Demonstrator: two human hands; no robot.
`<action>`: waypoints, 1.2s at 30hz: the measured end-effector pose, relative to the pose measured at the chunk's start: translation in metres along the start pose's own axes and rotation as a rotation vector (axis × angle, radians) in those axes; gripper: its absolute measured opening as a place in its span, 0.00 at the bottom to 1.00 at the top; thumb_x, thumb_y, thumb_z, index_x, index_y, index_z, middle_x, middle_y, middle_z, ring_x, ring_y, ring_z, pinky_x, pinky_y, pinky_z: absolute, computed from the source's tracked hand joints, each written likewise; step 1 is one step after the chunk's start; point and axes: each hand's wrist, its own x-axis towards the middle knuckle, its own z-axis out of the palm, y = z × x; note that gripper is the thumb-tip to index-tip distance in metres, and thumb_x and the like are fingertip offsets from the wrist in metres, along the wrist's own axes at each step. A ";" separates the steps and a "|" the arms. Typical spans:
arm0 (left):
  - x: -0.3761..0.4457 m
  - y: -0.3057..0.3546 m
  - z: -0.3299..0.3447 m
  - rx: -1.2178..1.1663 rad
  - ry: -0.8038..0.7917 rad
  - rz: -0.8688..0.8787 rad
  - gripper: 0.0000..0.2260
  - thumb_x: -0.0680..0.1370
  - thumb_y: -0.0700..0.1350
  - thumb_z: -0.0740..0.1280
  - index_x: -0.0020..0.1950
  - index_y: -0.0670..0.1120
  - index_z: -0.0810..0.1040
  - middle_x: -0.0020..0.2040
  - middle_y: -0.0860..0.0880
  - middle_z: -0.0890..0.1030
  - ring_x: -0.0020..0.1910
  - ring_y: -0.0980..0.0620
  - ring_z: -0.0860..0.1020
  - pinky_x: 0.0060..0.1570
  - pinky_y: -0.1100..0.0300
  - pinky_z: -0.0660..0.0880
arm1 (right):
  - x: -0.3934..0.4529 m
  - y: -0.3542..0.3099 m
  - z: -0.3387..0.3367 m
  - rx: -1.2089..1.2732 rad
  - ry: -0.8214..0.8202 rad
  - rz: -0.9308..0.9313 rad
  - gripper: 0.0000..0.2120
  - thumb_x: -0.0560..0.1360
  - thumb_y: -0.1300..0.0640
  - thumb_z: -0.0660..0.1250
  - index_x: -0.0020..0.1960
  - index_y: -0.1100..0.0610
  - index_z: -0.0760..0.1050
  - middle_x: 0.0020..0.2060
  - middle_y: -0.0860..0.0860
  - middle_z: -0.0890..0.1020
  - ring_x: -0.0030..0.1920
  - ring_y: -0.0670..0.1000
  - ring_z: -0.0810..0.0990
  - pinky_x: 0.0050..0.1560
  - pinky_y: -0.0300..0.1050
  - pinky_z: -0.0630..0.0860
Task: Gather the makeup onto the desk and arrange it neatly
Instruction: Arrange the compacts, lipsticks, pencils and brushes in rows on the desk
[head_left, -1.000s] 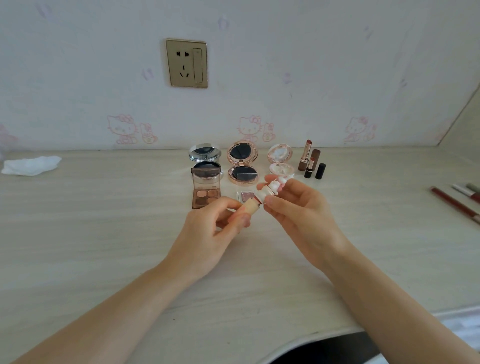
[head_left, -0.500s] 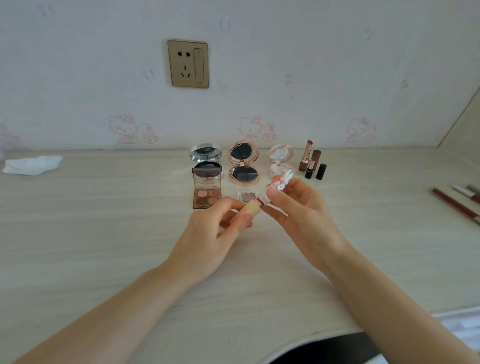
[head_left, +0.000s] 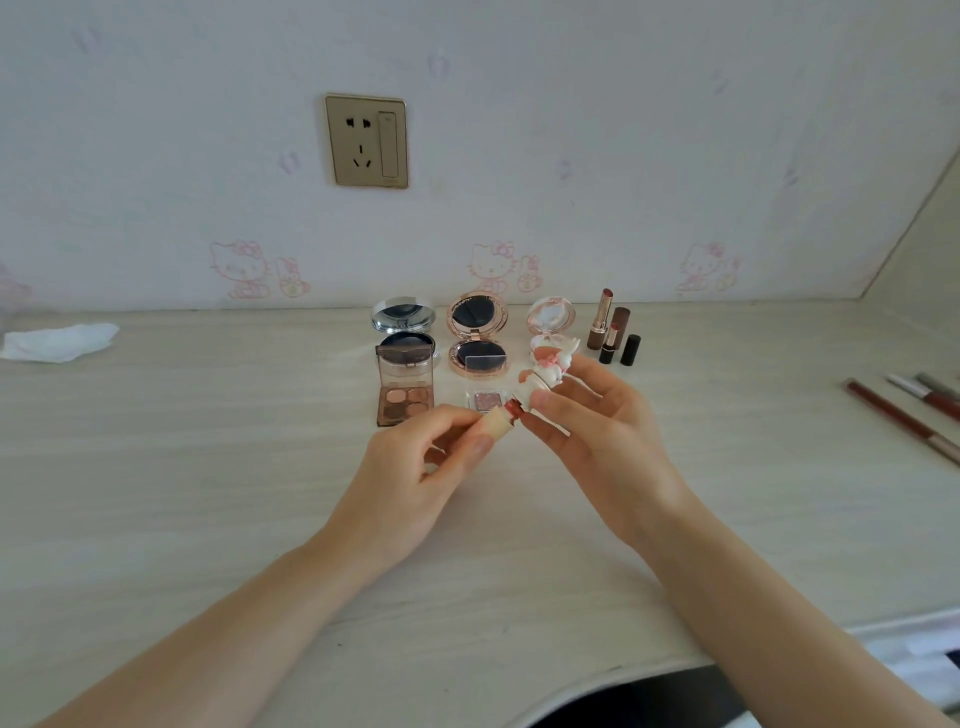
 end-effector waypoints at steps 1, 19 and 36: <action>0.000 0.000 0.001 -0.007 0.001 -0.008 0.11 0.76 0.56 0.64 0.54 0.56 0.80 0.45 0.58 0.82 0.47 0.56 0.80 0.44 0.63 0.76 | -0.001 -0.001 -0.001 -0.004 -0.003 -0.001 0.15 0.73 0.70 0.66 0.56 0.57 0.79 0.48 0.55 0.84 0.50 0.55 0.82 0.54 0.46 0.79; 0.024 0.040 0.060 -0.419 -0.110 -0.174 0.07 0.74 0.45 0.70 0.50 0.45 0.80 0.44 0.46 0.85 0.40 0.48 0.83 0.43 0.60 0.80 | -0.006 -0.044 -0.055 -0.086 0.126 -0.078 0.09 0.73 0.63 0.71 0.51 0.53 0.80 0.43 0.52 0.81 0.45 0.48 0.82 0.45 0.41 0.77; 0.056 0.055 0.138 0.310 -0.269 0.251 0.15 0.79 0.52 0.64 0.66 0.59 0.72 0.47 0.59 0.76 0.52 0.58 0.70 0.55 0.60 0.69 | 0.037 -0.068 -0.126 -0.446 0.200 0.130 0.08 0.71 0.59 0.73 0.49 0.58 0.82 0.38 0.50 0.84 0.40 0.46 0.83 0.49 0.45 0.79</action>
